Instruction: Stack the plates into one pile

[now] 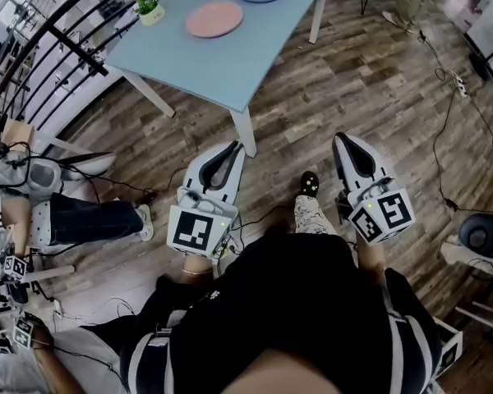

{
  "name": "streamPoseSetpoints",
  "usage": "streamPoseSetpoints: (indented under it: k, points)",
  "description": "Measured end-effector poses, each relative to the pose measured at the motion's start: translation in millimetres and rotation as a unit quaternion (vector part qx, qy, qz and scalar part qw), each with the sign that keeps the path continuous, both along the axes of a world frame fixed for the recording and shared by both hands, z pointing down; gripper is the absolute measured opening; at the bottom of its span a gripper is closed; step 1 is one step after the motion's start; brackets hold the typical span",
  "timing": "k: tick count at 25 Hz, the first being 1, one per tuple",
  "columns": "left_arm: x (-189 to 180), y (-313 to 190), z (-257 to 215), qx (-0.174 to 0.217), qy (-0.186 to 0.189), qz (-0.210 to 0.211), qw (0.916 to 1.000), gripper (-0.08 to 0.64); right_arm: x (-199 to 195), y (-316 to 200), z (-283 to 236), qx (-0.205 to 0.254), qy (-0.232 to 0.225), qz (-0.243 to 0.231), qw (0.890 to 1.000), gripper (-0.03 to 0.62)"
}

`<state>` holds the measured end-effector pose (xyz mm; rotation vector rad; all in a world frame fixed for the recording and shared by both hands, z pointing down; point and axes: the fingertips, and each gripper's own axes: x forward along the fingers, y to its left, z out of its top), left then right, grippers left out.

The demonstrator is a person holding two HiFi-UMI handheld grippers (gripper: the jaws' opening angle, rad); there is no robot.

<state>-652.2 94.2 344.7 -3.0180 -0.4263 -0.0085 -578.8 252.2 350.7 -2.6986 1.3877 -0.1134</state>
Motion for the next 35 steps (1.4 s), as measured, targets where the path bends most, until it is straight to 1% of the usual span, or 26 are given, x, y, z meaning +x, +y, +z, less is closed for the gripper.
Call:
streamPoseSetpoints:
  k: [3,5,8,11,16,20,26,32,35]
  points:
    - [25,-2,3,0.006,0.001,-0.014,0.9999,0.032,33,-1,4,0.005,-0.001,-0.010,1.000,0.002]
    - [43,-1,8,0.007,-0.006,-0.023,0.9997,0.032,54,0,5,0.006,0.000,-0.020,1.000,0.002]
    - [78,1,7,0.005,-0.011,-0.031,0.9994,0.032,90,1,3,0.013,0.000,-0.032,0.999,0.002]
    - [113,3,6,0.014,-0.008,-0.041,0.9990,0.032,127,1,4,0.016,-0.004,-0.049,0.999,0.002]
    - [163,12,5,0.003,-0.017,-0.055,0.9983,0.032,178,5,0,0.016,-0.005,-0.075,0.997,0.006]
    - [198,12,4,-0.002,-0.025,-0.073,0.9970,0.034,215,7,2,0.017,-0.015,-0.091,0.996,0.011]
    - [236,14,2,-0.002,-0.034,-0.107,0.9937,0.034,262,3,5,0.016,-0.022,-0.121,0.992,0.018]
    - [255,15,9,0.009,-0.044,-0.132,0.9902,0.034,291,-2,12,0.019,-0.030,-0.145,0.989,0.024]
    - [264,8,11,0.012,-0.055,-0.145,0.9879,0.035,303,-11,14,0.018,-0.037,-0.157,0.987,0.034]
